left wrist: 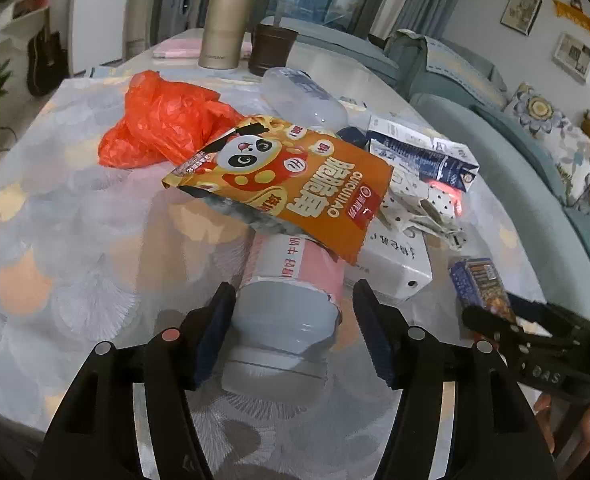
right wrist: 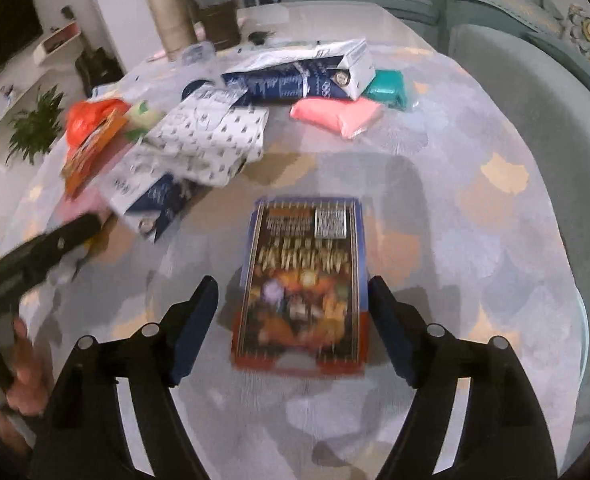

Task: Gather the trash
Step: 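Grasp the pink bottle with left tool while right tool grasps the card box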

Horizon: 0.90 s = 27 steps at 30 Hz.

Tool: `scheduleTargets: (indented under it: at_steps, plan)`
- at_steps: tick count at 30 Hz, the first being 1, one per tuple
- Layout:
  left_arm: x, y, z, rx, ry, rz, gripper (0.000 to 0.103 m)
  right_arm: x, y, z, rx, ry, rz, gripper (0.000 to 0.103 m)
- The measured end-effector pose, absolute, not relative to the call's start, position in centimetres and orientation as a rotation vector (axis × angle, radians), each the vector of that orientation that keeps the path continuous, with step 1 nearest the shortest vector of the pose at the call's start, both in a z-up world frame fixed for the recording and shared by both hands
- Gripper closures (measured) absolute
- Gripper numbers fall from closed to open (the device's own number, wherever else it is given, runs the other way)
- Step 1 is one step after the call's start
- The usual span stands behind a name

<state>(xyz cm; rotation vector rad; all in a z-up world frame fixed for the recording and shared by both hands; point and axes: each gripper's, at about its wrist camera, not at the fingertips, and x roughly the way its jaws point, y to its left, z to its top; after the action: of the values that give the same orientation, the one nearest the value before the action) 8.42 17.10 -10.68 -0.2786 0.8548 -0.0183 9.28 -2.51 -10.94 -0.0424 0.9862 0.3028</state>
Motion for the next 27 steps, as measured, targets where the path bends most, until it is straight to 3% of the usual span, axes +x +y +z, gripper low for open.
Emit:
scheduleTargets:
  at_steps: [3, 13, 20, 23, 25, 27]
  plan:
    - [8.7, 16.5, -10.7, -0.230, 0.862, 0.022, 0.055, 9.1, -2.1, -10.9, -0.098, 0.964, 0.274, 0.046]
    - [4.9, 17.6, -8.5, -0.390, 0.733, -0.097, 0.058, 7.0, -5.9, -8.4, 0.039, 0.916, 0.353, 0.047]
    - [1.5, 16.3, -9.7, -0.343, 0.854, -0.141, 0.058, 4.8, -9.2, -6.6, 0.071, 0.885, 0.327, 0.047]
    - [1.0, 15.8, -10.7, -0.337, 0.907, -0.157, 0.055, 4.2, -10.6, -7.2, 0.080, 0.901, 0.297, 0.047]
    - [1.4, 15.9, -10.7, -0.343, 0.904, -0.161, 0.041, 3.9, -11.4, -7.9, 0.101, 0.924, 0.288, 0.047]
    - [2.3, 16.0, -10.4, -0.358, 0.896, -0.149, 0.036, 3.6, -12.0, -8.4, 0.110, 0.937, 0.282, 0.047]
